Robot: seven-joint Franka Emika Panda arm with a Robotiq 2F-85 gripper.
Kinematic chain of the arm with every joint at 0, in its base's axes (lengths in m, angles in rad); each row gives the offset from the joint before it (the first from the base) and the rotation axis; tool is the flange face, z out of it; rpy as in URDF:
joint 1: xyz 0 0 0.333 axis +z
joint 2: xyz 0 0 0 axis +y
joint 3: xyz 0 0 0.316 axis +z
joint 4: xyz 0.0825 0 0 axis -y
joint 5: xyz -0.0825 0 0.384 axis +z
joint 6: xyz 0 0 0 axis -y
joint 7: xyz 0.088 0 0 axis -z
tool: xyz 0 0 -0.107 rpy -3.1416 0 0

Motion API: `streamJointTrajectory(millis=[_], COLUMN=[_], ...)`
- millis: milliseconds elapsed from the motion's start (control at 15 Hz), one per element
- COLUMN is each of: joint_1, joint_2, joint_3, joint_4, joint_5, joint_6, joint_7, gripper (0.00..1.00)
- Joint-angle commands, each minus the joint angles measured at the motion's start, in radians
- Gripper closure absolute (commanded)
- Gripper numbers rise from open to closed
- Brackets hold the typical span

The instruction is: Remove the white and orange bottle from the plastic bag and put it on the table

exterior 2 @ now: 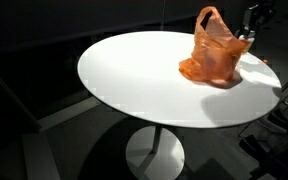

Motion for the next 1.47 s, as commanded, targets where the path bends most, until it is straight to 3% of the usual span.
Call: streamJointTrajectory(millis=[0, 333, 400, 467, 533, 800, 1400], joint_1=[0.001, 0.001, 0.0, -0.001, -0.002, 0.02, 0.095], joint_2=[0.032, 0.07, 0.072, 0.071, 0.06, -0.012, -0.168], joint_3=[-0.001, 0.001, 0.003, 0.004, 0.008, 0.017, 0.075], joint_4=[0.002, 0.007, 0.008, 0.007, 0.001, -0.029, -0.001], joint_5=[-0.019, -0.021, -0.018, -0.016, -0.011, -0.05, -0.122], joint_6=[0.046, 0.064, 0.056, 0.051, 0.045, 0.006, -0.207], joint_7=[0.019, 0.016, 0.01, 0.006, -0.007, -0.019, -0.007], gripper=[0.81, 0.81, 0.6, 0.31, 0.3, 0.01, 0.0])
